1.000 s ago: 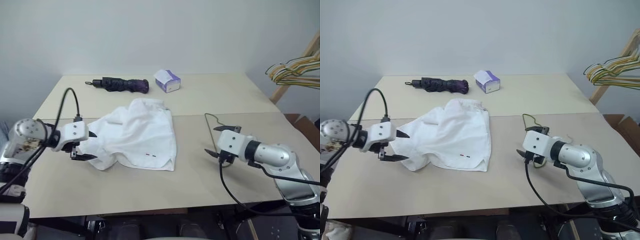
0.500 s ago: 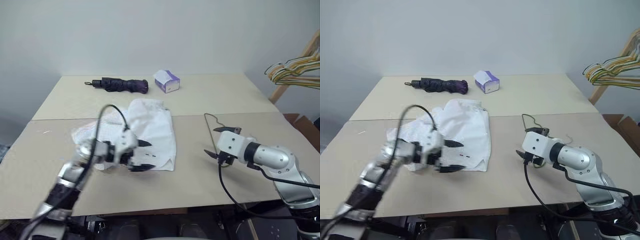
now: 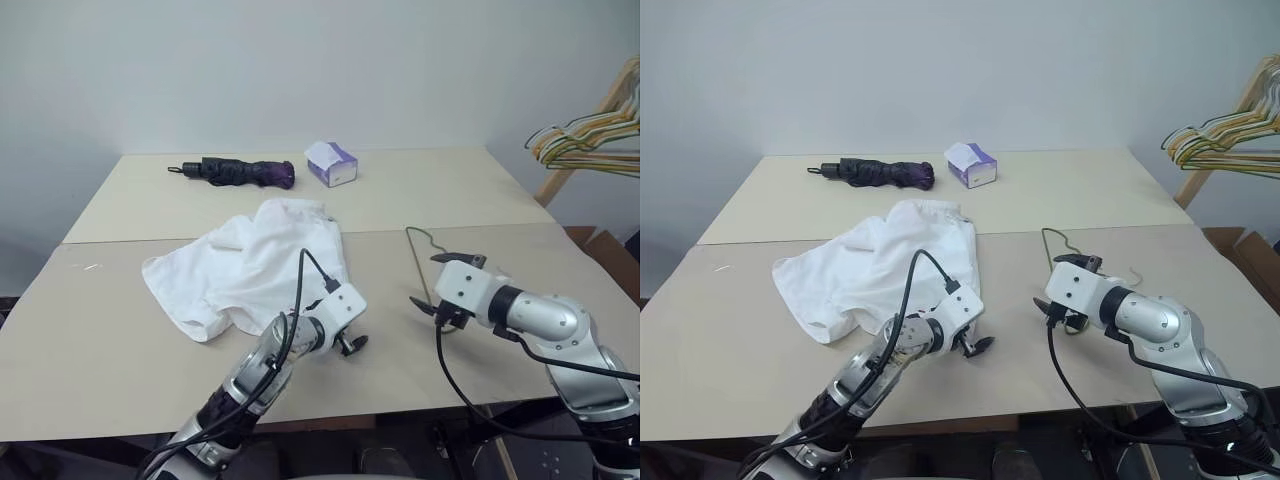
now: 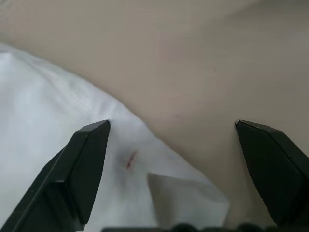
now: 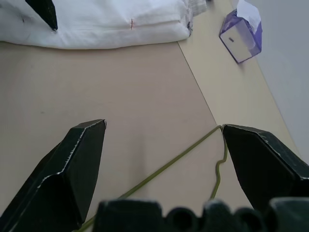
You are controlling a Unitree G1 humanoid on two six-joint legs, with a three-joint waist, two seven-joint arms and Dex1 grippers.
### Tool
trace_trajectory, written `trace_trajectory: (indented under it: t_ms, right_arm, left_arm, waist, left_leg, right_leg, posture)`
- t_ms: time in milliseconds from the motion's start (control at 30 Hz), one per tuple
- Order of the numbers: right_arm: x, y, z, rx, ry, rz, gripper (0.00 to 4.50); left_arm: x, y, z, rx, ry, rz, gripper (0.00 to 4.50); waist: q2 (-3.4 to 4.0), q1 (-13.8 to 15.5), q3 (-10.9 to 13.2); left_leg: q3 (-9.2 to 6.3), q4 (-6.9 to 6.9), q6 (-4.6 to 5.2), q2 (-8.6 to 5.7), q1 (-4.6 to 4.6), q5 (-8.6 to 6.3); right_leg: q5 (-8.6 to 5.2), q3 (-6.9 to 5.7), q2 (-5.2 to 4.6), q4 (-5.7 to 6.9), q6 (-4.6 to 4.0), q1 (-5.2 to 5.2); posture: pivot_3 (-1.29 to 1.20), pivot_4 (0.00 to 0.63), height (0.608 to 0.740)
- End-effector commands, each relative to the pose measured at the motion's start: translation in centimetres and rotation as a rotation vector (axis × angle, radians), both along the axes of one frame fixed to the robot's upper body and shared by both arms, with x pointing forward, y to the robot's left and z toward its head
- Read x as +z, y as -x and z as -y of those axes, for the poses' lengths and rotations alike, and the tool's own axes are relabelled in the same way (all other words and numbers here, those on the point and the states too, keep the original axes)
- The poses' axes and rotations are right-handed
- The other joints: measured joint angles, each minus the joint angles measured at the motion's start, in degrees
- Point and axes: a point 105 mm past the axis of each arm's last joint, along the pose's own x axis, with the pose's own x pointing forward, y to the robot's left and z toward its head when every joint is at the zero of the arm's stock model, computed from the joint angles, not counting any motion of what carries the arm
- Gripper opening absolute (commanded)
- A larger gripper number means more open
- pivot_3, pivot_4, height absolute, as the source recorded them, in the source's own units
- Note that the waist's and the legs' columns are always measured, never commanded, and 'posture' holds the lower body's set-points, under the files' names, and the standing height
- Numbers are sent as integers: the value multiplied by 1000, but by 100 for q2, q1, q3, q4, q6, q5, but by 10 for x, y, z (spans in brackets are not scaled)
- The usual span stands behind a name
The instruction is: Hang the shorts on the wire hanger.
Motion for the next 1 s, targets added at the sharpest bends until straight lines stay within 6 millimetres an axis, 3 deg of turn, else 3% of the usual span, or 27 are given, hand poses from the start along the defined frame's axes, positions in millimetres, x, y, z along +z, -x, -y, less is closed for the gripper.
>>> trace_trajectory:
  t_ms: [33,133,400,533,633,767,900,1000]
  right_arm:
    - [16,-4,0,0,-3,65,4500]
    - [17,-6,-1,2,-4,68,4500]
    - [17,-7,0,-1,-4,69,4500]
    - [17,-8,0,-1,-2,70,4500]
    - [17,-8,-1,1,-4,70,4500]
    - [13,-9,-6,25,13,67,4500]
    - [9,-20,-17,73,35,87,4500]
    - [4,-32,-34,142,54,121,4500]
  left_arm:
    - [4,-3,-9,39,-33,23,4467]
    - [-3,0,-16,75,-17,-60,3868]
    - [-14,-11,-40,138,-40,-143,1278]
    - [-10,-15,-50,145,-28,-132,32]
    - [1,-11,-54,90,23,-129,32]
    - [24,8,-70,-69,96,-161,32]
    - [50,30,-100,-216,106,-138,32]
    - [58,47,-137,-295,8,-135,32]
  waist:
    - [1,-6,0]
    - [5,-6,-3]
    - [6,-13,-11]
    - [7,-18,-24]
    - [8,-24,-25]
    - [10,-51,-24]
    - [9,-47,-23]
    - [8,-63,-22]
  left_leg:
    - [0,-1,0,0,0,0]
    - [0,-2,0,0,2,0]
    - [0,-3,0,1,6,0]
    - [2,-6,0,2,13,0]
    - [2,-8,-1,2,15,0]
    - [6,-15,-1,5,10,0]
    - [10,-15,-1,7,5,0]
    - [15,-20,-2,9,11,-1]
  right_leg:
    - [0,0,0,0,0,0]
    - [0,0,0,0,-1,0]
    - [0,1,1,-1,-2,2]
    - [-1,2,1,-2,-2,6]
    - [-1,3,1,-2,-3,6]
    - [-3,5,2,-1,-7,-5]
    - [-3,4,-1,-4,-8,-10]
    - [-6,1,-4,-6,-13,-5]
  posture:
    - [-44,0,740]
    - [-42,0,740]
    - [-39,0,740]
    - [-40,0,740]
    - [-35,0,740]
    - [-24,0,740]
    - [-9,0,740]
    - [10,0,740]
